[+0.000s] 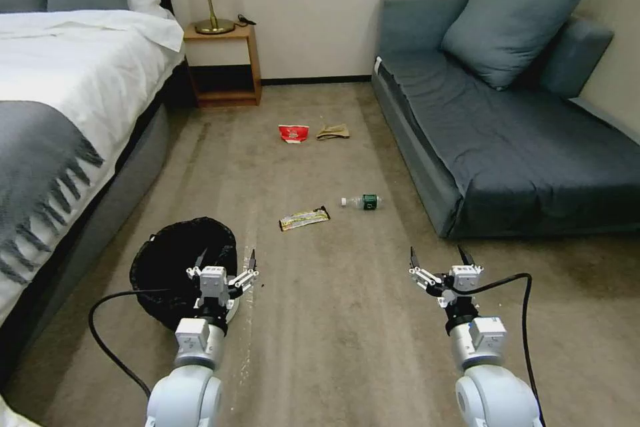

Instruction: Pick up the trash bin, then pick up the garbage on the floor and place it into the trash bin.

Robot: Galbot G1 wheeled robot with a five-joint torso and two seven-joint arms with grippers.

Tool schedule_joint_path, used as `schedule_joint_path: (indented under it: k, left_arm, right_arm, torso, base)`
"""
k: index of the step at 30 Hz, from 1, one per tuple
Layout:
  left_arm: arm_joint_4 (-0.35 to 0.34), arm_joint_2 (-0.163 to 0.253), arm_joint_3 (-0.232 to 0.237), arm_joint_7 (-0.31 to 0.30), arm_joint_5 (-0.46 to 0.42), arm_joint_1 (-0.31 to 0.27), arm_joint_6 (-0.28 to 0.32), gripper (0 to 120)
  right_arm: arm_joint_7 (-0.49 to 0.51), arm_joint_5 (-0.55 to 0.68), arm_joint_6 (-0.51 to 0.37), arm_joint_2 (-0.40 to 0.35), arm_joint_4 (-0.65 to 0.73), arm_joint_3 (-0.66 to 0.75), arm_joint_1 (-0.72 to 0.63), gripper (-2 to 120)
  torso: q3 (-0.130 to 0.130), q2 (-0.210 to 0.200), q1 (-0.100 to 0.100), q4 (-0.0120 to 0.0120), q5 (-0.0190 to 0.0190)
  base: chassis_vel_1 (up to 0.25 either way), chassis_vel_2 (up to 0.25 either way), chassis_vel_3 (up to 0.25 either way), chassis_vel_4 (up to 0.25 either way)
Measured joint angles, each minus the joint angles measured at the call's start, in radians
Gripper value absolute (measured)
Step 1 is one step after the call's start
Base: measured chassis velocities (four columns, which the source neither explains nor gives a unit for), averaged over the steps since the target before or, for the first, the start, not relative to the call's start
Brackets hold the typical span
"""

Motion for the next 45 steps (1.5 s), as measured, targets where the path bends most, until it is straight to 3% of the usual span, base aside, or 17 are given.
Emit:
schedule_joint_path:
  k: [25,30,33,34,37,39,42,43,45]
  left_arm:
    - [0.000,0.000,0.000,0.000,0.000,0.000,0.000,100]
    - [-0.026,0.005,-0.029,-0.018,-0.028,0.015,0.013,100]
    - [-0.107,0.023,-0.127,-0.092,-0.118,0.063,0.057,100]
    - [-0.107,0.023,-0.127,-0.092,-0.118,0.063,0.057,100]
    - [-0.201,0.044,-0.238,-0.179,-0.224,0.118,0.108,100]
    - [-0.223,0.049,-0.264,-0.198,-0.248,0.131,0.120,100]
    - [-0.314,0.069,-0.372,-0.282,-0.351,0.186,0.170,100]
    - [-0.314,0.069,-0.372,-0.282,-0.351,0.186,0.170,100]
    - [-0.368,0.081,-0.436,-0.331,-0.411,0.217,0.199,100]
  right_arm:
    - [0.000,0.000,0.000,0.000,0.000,0.000,0.000,100]
    - [0.011,0.028,-0.016,-0.012,0.008,-0.013,0.004,100]
    - [0.059,0.123,-0.074,-0.058,0.051,-0.059,0.024,100]
    - [0.059,0.123,-0.074,-0.058,0.051,-0.059,0.024,100]
    - [0.113,0.230,-0.139,-0.108,0.097,-0.111,0.045,100]
    - [0.126,0.255,-0.154,-0.120,0.108,-0.123,0.051,100]
    - [0.180,0.361,-0.219,-0.169,0.154,-0.174,0.071,100]
    - [0.180,0.361,-0.219,-0.169,0.154,-0.174,0.071,100]
    - [0.212,0.424,-0.256,-0.199,0.181,-0.204,0.084,100]
  torso:
    - [0.000,0.000,0.000,0.0000,0.0000]
    - [0.000,0.000,0.000,-0.0004,-0.0005]
    - [0.000,0.000,0.000,0.0002,-0.0001]
    - [0.000,0.000,0.000,0.0002,-0.0001]
    - [0.000,0.000,0.000,0.0001,-0.0001]
    - [0.000,0.000,0.000,0.0001,-0.0001]
    - [0.000,0.000,0.000,0.0001,-0.0002]
    - [0.000,0.000,0.000,0.0001,-0.0002]
    - [0.000,0.000,0.000,0.0001,-0.0002]
  base:
    - [0.000,0.000,0.000,0.000]
    - [0.000,0.000,0.000,0.000]
    - [0.000,0.000,0.000,0.000]
    - [0.000,0.000,0.000,0.000]
    - [0.000,0.000,0.000,0.000]
    - [0.000,0.000,0.000,0.000]
    - [0.000,0.000,0.000,0.000]
    - [0.000,0.000,0.000,0.000]
    - [0.000,0.000,0.000,0.000]
